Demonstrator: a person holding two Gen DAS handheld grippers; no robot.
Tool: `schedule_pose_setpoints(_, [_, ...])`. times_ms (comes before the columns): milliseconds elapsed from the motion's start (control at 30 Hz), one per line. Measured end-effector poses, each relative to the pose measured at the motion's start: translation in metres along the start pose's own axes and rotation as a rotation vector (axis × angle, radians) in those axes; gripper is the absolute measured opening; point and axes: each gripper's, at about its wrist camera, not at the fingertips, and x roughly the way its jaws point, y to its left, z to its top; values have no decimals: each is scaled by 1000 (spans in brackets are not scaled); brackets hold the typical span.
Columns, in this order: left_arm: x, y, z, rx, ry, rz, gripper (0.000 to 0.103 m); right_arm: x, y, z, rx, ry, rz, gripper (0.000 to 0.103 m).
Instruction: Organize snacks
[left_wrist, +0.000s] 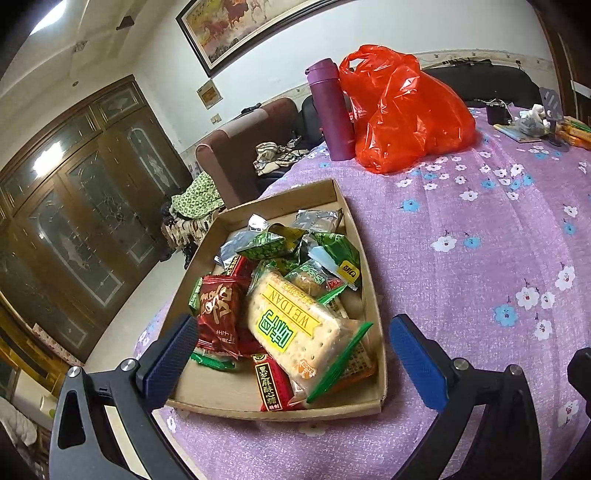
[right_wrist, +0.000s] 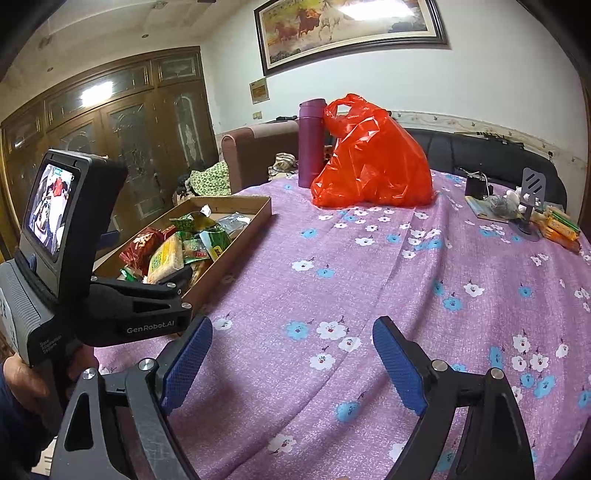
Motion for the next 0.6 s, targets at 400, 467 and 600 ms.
schedule_pose_setpoints(400, [-2, -5, 2, 19, -18, 17, 103, 0, -3, 0, 12, 6, -27, 92])
schedule_pose_setpoints(467, [-2, -6, 2, 19, -20, 19, 103, 1, -7, 0, 27, 9, -30, 92])
schedule_pose_setpoints(600, [-2, -7, 4, 23, -27, 20, 103, 1, -10, 1, 41, 9, -30, 92])
